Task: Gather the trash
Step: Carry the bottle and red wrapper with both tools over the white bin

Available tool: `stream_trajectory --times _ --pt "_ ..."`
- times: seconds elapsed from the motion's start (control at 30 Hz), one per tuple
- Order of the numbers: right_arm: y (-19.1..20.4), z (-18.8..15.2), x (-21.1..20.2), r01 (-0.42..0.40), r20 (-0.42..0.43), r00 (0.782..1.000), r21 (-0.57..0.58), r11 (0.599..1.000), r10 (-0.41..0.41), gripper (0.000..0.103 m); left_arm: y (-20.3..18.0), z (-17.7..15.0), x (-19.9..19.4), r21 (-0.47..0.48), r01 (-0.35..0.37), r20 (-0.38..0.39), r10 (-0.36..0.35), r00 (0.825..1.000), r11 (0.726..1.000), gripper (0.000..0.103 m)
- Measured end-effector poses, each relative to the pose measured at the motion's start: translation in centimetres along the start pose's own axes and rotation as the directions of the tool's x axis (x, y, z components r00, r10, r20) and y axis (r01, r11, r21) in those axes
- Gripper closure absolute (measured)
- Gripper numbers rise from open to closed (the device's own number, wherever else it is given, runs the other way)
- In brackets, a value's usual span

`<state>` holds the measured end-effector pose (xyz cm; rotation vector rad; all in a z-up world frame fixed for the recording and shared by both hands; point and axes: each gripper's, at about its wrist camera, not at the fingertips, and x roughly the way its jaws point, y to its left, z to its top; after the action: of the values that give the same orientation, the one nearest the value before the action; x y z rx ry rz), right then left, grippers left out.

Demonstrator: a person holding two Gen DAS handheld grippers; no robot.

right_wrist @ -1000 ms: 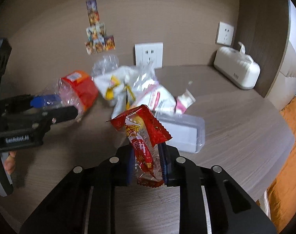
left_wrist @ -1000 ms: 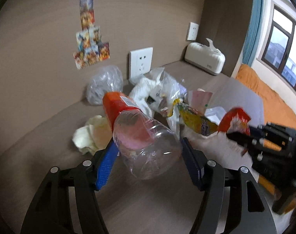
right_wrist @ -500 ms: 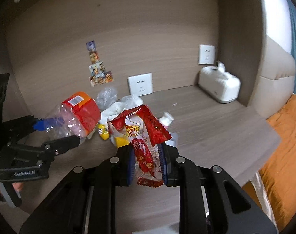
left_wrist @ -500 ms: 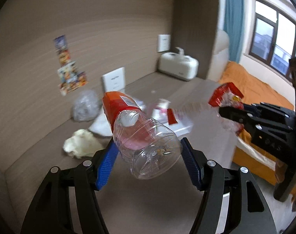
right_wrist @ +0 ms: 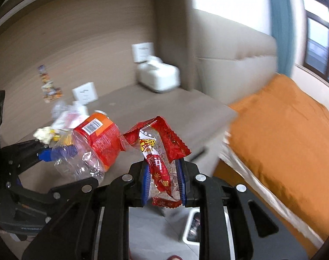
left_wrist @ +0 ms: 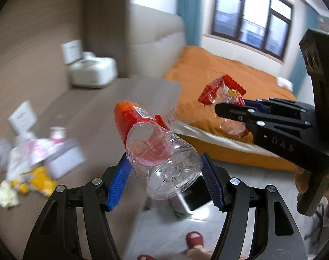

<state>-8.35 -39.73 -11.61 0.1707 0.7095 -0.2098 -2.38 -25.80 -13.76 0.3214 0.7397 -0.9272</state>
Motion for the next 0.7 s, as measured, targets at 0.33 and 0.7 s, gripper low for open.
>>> stream_trajectory --times 0.33,0.7 --pt "-9.7 -6.0 1.9 0.154 -0.114 0.984 0.152 0.976 -0.138 0.08 -8.2 -0.7 10.8 0.106 0.166 -0.134 -0.152 0.979 0.98 0.039" --pt "-17.0 -17.0 13.8 0.207 -0.309 0.942 0.227 0.952 -0.131 0.08 -12.0 -8.8 28.4 0.133 0.265 -0.321 -0.212 0.923 0.955 0.039"
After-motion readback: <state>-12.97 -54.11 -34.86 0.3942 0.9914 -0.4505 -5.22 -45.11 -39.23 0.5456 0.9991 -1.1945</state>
